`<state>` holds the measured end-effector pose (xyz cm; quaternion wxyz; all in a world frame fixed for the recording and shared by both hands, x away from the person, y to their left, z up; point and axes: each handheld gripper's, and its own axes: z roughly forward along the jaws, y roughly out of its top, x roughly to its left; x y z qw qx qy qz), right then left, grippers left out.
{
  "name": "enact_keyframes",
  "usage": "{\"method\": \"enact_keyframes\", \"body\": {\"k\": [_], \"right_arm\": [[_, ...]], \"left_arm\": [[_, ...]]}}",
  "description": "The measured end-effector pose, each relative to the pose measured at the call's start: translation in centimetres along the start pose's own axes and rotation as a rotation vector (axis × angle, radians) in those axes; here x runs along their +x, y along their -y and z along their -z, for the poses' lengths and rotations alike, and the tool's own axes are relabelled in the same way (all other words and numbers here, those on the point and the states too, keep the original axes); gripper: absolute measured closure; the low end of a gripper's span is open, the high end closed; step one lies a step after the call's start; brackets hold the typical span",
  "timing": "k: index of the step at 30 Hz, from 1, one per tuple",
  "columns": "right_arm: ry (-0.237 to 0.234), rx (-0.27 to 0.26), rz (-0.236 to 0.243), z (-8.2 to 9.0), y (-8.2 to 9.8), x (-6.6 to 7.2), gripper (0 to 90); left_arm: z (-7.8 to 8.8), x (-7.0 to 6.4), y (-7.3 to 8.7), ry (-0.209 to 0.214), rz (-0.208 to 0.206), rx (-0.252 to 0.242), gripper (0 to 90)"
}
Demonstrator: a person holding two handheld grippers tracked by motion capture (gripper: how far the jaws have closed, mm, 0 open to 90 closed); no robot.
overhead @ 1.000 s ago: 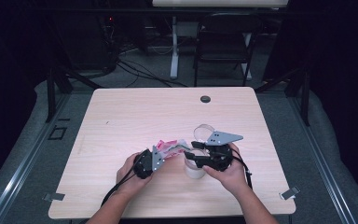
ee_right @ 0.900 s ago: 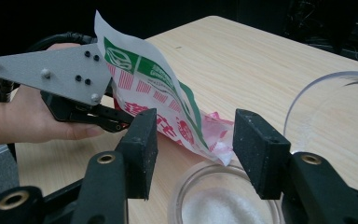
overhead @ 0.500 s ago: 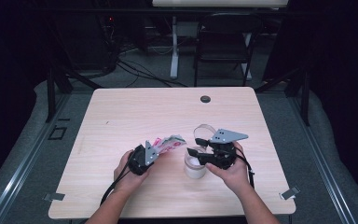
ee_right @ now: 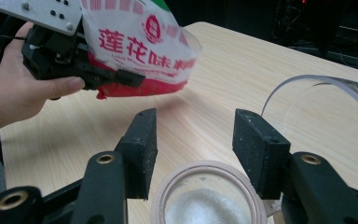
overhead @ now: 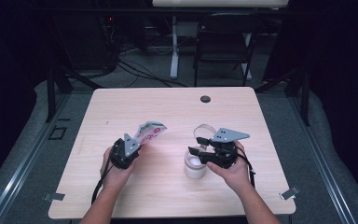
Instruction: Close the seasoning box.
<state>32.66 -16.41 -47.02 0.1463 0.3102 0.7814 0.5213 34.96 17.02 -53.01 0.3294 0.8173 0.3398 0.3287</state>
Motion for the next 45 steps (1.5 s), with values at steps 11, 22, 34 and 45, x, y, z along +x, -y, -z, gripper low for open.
{"method": "enact_keyframes", "body": {"k": [11, 22, 34, 45], "right_arm": [[-0.011, 0.011, 0.025, -0.6, -0.5, 0.2, 49.8], [-0.028, 0.019, 0.024, -1.4, -0.6, 0.2, 50.3], [-0.021, 0.018, 0.03, -1.5, -0.8, 0.2, 50.0], [-0.016, 0.028, 0.052, -1.5, -0.8, 0.2, 49.6]], "left_arm": [[1.7, 3.9, 2.3, -0.083, 0.147, 0.006, 83.1], [2.6, 6.1, 4.2, -0.143, 0.254, 0.024, 89.5], [2.8, 6.6, 5.0, -0.166, 0.309, 0.015, 80.7], [3.1, 6.4, 4.8, -0.153, 0.342, -0.035, 48.8]]}}
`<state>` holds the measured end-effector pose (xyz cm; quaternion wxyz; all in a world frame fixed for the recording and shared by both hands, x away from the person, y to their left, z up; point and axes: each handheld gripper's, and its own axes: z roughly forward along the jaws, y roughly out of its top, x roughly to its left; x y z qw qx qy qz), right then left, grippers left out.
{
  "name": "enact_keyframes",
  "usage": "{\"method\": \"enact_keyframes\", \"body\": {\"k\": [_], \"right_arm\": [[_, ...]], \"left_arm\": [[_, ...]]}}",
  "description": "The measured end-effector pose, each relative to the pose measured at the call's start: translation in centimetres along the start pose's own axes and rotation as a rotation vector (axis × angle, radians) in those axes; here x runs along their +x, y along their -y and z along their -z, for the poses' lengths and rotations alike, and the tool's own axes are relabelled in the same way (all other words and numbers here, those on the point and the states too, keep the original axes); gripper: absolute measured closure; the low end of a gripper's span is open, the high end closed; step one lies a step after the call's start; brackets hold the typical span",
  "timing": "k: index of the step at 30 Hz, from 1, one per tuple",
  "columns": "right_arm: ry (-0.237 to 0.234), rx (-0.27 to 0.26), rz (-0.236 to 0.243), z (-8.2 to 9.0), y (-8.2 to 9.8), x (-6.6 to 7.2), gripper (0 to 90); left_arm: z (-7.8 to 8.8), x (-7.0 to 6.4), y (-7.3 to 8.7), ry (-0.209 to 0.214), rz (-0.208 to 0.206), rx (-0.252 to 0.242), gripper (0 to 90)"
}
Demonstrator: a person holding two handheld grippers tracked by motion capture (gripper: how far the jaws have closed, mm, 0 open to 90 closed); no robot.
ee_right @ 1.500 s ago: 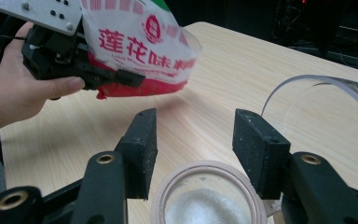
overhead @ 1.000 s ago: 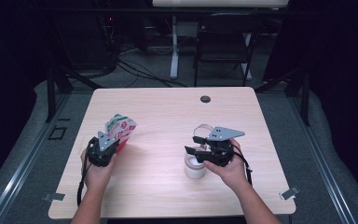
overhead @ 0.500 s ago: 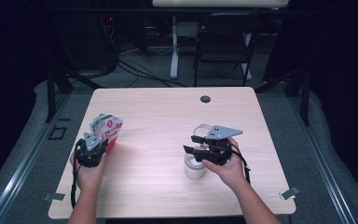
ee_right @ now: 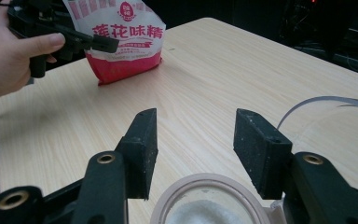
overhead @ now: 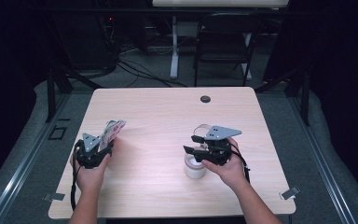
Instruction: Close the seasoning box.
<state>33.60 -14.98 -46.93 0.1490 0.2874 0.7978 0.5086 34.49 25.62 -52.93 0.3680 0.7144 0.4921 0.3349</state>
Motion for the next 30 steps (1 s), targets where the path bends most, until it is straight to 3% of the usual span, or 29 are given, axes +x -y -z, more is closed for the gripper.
{"method": "enact_keyframes", "body": {"k": [5, 20, 30], "right_arm": [[0.039, 0.023, 0.022, 0.0, -0.1, 0.2, 46.2], [0.017, 0.013, -0.014, 0.1, 0.0, 0.0, 45.3], [0.031, 0.025, -0.004, 0.1, -0.1, -0.1, 45.5]], "left_arm": [[-0.1, 0.0, 0.0, 0.013, 0.018, 0.0, 45.1], [0.2, -0.3, -0.1, 0.025, 0.038, -0.006, 44.0], [0.6, -1.1, -0.6, 0.049, 0.027, -0.027, 42.5]]}}
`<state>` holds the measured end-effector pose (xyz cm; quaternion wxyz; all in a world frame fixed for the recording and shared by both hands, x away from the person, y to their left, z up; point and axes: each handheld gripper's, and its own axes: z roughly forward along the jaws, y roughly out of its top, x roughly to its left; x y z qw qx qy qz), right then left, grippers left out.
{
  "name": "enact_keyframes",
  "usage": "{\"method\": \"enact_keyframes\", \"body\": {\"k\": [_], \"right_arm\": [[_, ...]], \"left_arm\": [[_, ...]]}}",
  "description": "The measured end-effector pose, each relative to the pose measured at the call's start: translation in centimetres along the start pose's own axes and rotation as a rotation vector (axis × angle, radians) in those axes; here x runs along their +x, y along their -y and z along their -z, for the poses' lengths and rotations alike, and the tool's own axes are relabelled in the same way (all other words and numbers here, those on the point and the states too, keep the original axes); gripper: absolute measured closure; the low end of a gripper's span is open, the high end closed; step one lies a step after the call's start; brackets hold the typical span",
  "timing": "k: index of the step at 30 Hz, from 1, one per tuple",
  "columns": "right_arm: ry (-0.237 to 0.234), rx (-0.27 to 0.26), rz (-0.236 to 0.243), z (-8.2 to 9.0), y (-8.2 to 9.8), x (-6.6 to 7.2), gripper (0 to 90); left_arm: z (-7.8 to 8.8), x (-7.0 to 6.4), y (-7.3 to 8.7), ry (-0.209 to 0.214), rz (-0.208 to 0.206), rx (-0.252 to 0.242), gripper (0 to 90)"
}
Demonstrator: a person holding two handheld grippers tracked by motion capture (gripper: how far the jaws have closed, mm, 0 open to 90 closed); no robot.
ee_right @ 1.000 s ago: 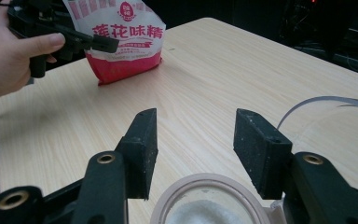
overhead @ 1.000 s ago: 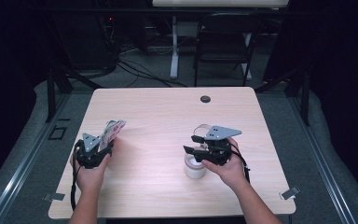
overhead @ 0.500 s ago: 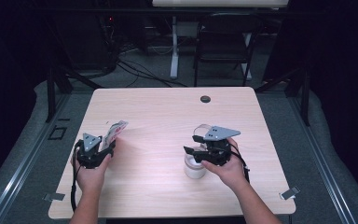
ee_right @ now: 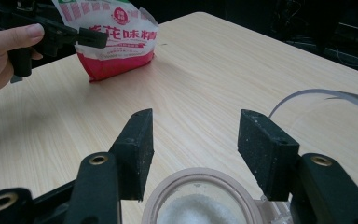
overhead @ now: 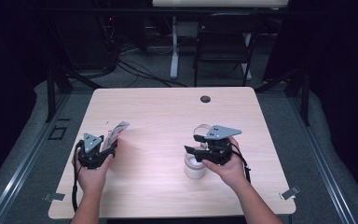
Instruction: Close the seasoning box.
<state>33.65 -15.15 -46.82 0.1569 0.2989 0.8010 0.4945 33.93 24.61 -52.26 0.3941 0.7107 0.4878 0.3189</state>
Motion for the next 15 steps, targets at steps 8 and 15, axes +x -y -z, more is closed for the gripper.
{"method": "enact_keyframes", "body": {"k": [8, 15], "right_arm": [[0.013, -0.007, -0.01, 0.3, 0.0, -0.3, 45.6], [0.013, -0.024, -0.016, 0.5, -0.3, -0.4, 45.5]], "left_arm": [[-0.1, -1.5, -0.4, 0.042, -0.039, 0.012, 42.4], [-0.1, -2.7, -0.6, 0.066, -0.093, 0.038, 42.4]]}}
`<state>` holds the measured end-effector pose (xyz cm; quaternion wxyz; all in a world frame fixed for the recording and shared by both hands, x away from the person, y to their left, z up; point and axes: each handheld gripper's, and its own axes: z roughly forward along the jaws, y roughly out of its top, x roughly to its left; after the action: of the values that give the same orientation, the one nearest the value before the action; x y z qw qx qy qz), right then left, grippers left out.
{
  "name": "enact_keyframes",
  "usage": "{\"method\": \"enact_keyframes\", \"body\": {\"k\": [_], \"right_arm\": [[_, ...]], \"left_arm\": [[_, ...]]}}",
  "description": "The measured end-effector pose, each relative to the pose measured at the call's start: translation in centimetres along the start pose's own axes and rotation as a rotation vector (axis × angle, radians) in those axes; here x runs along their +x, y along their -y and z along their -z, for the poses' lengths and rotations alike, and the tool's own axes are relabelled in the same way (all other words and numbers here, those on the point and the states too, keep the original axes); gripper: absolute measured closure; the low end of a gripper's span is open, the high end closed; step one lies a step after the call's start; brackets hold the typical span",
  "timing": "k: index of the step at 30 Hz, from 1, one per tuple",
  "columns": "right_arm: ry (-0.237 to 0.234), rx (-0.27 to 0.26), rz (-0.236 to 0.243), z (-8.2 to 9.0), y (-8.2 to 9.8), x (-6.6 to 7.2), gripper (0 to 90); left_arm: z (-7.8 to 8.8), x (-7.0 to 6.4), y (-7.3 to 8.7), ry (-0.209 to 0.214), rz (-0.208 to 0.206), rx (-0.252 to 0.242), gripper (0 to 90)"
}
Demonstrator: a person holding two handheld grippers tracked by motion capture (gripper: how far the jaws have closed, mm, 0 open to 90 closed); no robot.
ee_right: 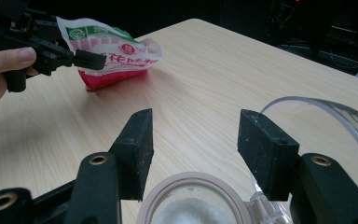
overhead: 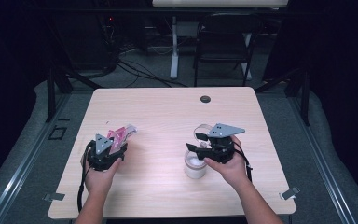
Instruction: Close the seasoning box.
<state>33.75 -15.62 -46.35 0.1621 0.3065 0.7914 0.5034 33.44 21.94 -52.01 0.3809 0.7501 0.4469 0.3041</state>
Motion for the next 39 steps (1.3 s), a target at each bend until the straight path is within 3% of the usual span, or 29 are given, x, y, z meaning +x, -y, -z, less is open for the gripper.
{"method": "enact_keyframes", "body": {"k": [18, 31, 39], "right_arm": [[-0.005, -0.002, 0.004, -0.1, -0.3, 0.1, 45.3], [-0.006, -0.031, 0.011, 0.8, -1.0, 0.3, 48.4], [0.016, -0.064, -0.003, 2.1, -1.5, -0.2, 55.3]], "left_arm": [[0.9, -1.7, -1.0, 0.055, -0.045, -0.019, 42.5], [0.3, -5.3, -1.6, 0.145, -0.133, 0.003, 42.5], [0.1, -6.4, -1.7, 0.173, -0.165, 0.009, 42.6]]}}
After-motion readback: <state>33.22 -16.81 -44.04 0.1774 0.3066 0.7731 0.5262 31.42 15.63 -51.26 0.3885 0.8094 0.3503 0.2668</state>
